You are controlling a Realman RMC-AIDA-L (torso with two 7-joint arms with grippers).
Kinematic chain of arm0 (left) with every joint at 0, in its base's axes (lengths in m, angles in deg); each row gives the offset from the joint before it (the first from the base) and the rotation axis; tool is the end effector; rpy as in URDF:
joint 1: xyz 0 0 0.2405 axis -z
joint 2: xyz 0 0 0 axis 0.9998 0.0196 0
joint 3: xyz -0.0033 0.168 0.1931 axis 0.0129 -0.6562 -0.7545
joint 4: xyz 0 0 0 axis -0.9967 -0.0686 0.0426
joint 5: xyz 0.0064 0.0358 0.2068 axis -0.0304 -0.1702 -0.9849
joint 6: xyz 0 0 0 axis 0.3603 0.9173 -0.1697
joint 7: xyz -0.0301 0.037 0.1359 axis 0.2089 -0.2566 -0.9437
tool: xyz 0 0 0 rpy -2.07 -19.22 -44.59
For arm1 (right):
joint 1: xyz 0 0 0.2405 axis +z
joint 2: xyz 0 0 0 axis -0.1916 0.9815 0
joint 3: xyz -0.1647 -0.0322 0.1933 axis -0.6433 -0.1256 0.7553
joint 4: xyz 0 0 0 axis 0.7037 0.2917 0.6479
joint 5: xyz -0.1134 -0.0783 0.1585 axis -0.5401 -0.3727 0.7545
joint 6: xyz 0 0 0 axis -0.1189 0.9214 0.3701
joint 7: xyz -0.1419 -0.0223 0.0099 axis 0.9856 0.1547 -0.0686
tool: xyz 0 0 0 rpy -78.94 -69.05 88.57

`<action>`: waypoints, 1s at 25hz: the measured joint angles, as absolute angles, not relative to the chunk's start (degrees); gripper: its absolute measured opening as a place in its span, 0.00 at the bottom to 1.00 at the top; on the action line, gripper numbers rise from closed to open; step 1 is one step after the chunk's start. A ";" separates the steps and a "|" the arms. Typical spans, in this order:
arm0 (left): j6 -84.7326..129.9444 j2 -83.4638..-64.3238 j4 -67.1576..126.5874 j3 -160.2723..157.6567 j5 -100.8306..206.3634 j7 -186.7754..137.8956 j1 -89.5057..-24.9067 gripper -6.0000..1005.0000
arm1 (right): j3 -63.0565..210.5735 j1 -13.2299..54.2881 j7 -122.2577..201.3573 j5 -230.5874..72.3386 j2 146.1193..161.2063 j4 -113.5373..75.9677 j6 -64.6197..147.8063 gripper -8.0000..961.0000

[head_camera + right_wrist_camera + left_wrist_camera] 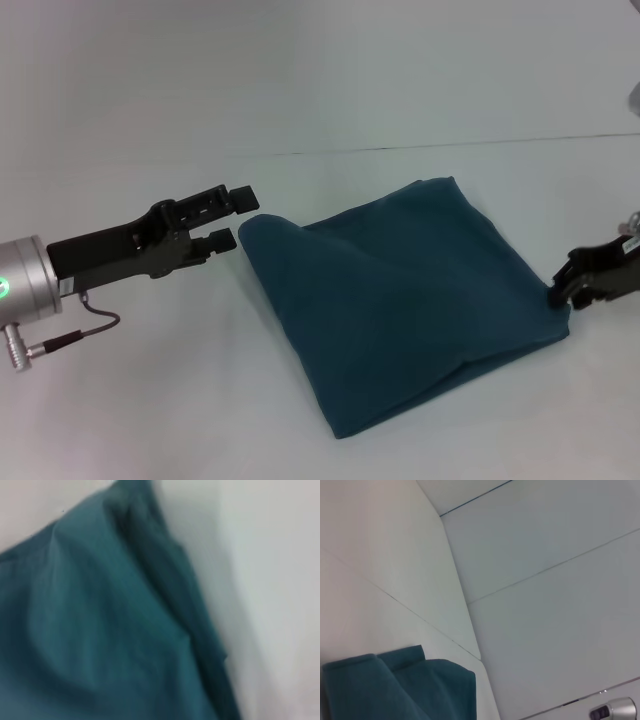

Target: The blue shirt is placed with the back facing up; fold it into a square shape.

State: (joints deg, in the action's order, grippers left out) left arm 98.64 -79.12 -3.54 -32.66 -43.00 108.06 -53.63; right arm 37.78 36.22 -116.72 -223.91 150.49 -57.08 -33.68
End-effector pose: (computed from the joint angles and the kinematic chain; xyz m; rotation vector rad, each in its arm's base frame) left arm -0.2312 0.3657 0.0015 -2.2124 -1.8760 -1.1061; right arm 0.2760 0.4044 0.0700 -1.9836 1.8161 -0.2444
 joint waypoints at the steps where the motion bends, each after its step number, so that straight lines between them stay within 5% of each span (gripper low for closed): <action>1: 98.56 -79.13 -3.57 -32.68 -43.00 108.14 -53.63 0.92 | 37.77 35.92 -117.18 -224.15 150.57 -58.29 -33.74 0.26; 8: 98.48 -79.11 -3.79 -32.68 -43.00 108.52 -53.46 0.91 | 39.12 32.89 -117.78 -222.72 150.28 -67.26 -34.76 0.36; 25: 98.15 -77.29 -4.11 -38.00 -47.10 114.51 -52.13 0.90 | 45.35 30.24 -106.05 -199.32 146.97 -63.43 -41.42 0.81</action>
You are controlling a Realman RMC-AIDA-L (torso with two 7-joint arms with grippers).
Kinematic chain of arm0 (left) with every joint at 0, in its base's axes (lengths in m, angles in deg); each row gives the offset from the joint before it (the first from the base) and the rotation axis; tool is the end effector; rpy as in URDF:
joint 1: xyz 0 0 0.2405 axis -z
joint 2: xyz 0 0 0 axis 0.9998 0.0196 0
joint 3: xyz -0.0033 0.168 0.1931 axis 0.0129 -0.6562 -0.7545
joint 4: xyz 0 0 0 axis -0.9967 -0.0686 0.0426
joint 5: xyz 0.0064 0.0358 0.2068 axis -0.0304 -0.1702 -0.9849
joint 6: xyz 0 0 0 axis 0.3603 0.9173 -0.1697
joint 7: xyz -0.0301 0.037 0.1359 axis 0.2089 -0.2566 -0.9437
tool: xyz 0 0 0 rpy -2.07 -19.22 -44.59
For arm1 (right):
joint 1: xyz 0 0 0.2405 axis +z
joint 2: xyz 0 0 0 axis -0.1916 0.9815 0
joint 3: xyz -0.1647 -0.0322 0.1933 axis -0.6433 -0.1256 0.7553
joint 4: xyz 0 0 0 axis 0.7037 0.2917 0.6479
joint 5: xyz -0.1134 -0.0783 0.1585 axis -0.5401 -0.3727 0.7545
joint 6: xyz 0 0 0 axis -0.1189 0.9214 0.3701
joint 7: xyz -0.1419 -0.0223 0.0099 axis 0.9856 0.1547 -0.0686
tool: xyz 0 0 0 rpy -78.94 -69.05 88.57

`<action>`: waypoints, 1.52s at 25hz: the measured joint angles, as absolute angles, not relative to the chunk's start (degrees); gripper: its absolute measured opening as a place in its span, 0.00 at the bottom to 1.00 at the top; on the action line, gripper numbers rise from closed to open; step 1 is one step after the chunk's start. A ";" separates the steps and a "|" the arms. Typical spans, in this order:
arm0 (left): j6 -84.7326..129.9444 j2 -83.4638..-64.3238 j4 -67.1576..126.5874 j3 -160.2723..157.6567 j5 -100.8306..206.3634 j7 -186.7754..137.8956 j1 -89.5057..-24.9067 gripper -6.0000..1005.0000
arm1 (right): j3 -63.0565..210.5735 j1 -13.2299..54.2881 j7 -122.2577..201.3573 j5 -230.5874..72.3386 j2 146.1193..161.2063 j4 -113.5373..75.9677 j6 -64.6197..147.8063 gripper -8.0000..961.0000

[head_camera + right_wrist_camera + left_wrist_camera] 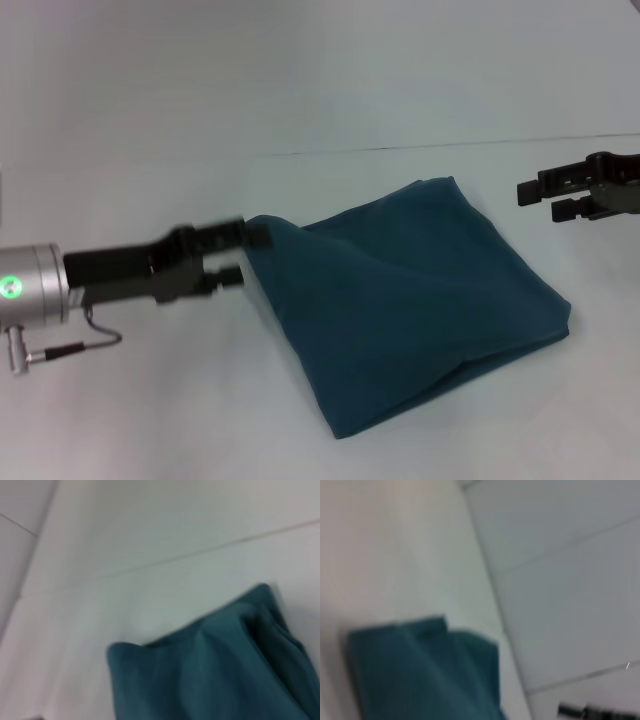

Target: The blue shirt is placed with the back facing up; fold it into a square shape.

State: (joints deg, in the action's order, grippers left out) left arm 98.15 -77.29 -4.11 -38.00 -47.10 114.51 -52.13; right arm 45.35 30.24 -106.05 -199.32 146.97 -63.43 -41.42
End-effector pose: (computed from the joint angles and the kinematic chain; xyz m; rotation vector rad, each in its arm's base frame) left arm -0.2295 0.3684 -0.0030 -2.2632 -1.9692 -0.8879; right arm 0.2524 0.3995 0.1201 -2.1941 1.7485 0.3522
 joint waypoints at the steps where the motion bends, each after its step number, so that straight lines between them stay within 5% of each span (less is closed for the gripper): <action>1: 98.80 -77.10 -4.43 -38.86 -48.39 116.01 -51.96 0.90 | 45.58 30.24 -105.61 -198.65 146.71 -62.87 -41.45 0.81; 7: 100.79 -78.13 -5.38 -42.02 -51.95 120.87 -51.55 0.89 | 46.33 30.49 -105.46 -196.39 144.80 -59.35 -41.47 0.82; 19: 82.85 -82.65 -4.49 -49.76 -52.27 122.08 -50.13 0.88 | 47.60 29.66 -105.38 -195.51 144.54 -59.07 -41.51 0.81; 38: 70.34 -82.76 -1.70 -53.43 -52.57 123.22 -47.53 0.87 | 48.77 29.55 -105.29 -195.46 144.02 -58.57 -41.57 0.81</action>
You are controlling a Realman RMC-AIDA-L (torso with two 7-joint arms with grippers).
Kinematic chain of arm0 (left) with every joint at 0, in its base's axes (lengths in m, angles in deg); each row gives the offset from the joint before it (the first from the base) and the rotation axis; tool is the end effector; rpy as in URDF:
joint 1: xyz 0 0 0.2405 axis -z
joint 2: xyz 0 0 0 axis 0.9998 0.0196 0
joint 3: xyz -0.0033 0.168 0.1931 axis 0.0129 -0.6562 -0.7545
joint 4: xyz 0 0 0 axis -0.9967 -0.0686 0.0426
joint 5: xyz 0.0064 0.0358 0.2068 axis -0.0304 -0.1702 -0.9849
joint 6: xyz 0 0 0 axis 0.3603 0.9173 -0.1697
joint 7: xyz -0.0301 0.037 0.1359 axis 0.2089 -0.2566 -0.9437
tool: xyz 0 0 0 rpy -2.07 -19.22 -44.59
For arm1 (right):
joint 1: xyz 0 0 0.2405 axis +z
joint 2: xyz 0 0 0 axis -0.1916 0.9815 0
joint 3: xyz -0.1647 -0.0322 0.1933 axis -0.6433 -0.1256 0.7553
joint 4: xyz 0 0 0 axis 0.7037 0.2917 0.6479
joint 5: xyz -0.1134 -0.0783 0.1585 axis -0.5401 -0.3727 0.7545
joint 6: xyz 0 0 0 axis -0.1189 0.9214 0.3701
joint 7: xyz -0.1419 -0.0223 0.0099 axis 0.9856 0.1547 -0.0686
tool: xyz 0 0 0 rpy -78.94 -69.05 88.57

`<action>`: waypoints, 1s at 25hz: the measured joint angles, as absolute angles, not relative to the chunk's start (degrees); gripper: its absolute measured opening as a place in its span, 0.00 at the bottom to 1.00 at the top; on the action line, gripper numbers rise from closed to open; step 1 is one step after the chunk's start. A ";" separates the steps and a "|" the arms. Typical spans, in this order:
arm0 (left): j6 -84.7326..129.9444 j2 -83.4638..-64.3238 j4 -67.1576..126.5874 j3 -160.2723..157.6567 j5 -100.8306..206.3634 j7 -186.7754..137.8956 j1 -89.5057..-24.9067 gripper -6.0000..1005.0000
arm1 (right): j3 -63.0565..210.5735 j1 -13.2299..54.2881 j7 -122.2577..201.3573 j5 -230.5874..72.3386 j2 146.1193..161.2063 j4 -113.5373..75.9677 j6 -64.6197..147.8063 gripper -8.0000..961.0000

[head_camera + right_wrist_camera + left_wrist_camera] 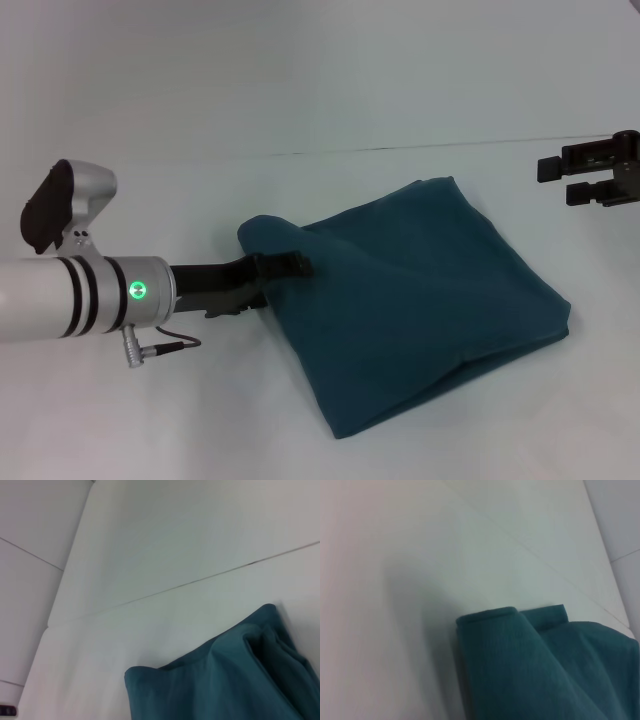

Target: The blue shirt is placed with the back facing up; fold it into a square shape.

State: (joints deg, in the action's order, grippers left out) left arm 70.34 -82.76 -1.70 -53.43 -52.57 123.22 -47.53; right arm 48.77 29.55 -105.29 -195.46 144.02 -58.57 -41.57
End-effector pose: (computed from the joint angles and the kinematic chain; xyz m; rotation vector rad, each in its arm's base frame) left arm -0.2186 0.3954 -0.0769 -2.0669 -1.9228 -0.5485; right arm 0.2629 0.3980 0.1366 -2.1467 1.8072 0.4916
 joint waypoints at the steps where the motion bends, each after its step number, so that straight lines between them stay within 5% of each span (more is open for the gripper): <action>1: 69.78 -82.80 -1.56 -53.76 -52.59 123.25 -47.38 0.86 | 48.80 29.56 -105.29 -195.46 144.02 -58.53 -41.58 0.81; 22: 63.61 -82.95 3.94 -61.40 -54.11 126.14 -40.10 0.85 | 50.21 29.46 -105.02 -195.37 144.05 -58.35 -42.03 0.81; 25: 63.40 -82.96 3.82 -61.86 -54.13 126.29 -39.97 0.77 | 50.28 29.47 -105.02 -195.37 144.05 -58.35 -42.16 0.81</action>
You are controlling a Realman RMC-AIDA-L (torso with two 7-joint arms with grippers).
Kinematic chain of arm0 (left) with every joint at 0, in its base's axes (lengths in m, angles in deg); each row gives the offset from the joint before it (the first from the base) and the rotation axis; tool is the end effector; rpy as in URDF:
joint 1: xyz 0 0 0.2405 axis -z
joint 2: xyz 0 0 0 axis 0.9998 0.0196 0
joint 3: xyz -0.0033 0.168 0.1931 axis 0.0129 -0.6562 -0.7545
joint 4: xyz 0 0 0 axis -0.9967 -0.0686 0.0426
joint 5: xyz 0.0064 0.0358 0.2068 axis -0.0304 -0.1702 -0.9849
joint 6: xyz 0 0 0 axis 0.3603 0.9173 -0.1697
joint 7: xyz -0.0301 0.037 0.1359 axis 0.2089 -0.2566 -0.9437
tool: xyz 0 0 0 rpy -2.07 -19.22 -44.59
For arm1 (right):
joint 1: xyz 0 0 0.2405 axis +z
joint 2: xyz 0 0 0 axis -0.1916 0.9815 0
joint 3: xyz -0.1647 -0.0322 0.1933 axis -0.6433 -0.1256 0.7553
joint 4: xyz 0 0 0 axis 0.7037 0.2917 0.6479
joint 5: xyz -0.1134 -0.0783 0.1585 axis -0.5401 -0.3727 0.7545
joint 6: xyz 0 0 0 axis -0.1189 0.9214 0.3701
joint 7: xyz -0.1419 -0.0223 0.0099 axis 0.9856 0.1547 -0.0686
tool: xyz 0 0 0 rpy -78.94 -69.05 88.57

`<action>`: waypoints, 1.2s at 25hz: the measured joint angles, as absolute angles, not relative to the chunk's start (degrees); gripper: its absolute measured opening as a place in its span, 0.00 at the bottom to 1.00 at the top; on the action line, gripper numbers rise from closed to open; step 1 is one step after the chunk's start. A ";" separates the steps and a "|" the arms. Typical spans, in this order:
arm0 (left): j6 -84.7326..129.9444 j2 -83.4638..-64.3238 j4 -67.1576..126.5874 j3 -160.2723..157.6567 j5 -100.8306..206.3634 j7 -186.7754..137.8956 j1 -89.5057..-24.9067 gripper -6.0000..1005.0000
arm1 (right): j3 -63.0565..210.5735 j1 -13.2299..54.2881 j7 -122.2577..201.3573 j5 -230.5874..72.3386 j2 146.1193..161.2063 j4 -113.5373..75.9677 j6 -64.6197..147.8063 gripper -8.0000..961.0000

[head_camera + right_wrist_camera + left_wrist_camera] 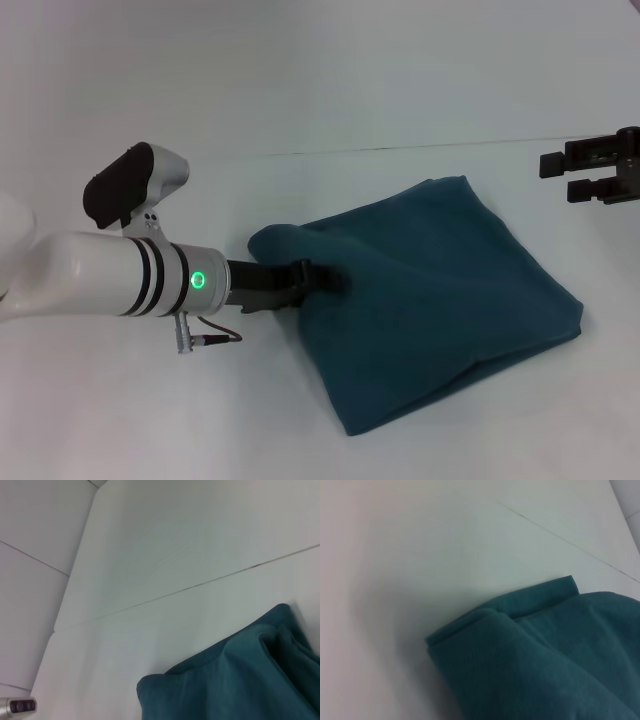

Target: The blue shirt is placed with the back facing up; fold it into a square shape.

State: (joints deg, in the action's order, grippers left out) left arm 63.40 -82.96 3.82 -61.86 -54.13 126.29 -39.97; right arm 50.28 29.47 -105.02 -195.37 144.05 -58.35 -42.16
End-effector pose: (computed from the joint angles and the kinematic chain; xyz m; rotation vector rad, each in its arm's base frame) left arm -0.1883 0.4068 -0.1064 -2.1606 -1.8107 -0.3711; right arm 0.2636 0.3967 0.1385 -2.1419 1.8154 0.5233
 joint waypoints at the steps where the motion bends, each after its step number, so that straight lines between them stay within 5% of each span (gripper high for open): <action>1: 63.38 -82.97 3.73 -61.94 -54.14 126.30 -39.96 0.74 | 50.28 29.47 -105.02 -195.35 144.05 -58.35 -42.19 0.81; 15: 64.38 -83.08 2.89 -62.19 -53.90 126.05 -39.64 0.26 | 51.64 29.11 -105.03 -195.28 143.90 -58.37 -42.46 0.81; 21: 71.73 -82.63 -3.48 -61.99 -54.14 126.04 -44.65 0.07 | 52.16 28.56 -105.03 -195.18 143.87 -58.37 -42.60 0.81; 30: 77.57 -78.78 -6.33 -55.41 -61.69 125.22 -46.62 0.07 | 52.38 27.93 -104.93 -195.01 143.87 -57.78 -42.86 0.81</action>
State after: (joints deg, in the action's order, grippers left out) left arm 77.57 -78.78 -6.33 -55.41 -61.69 125.22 -46.62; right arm 52.38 27.93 -104.93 -195.01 143.87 -57.78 -42.86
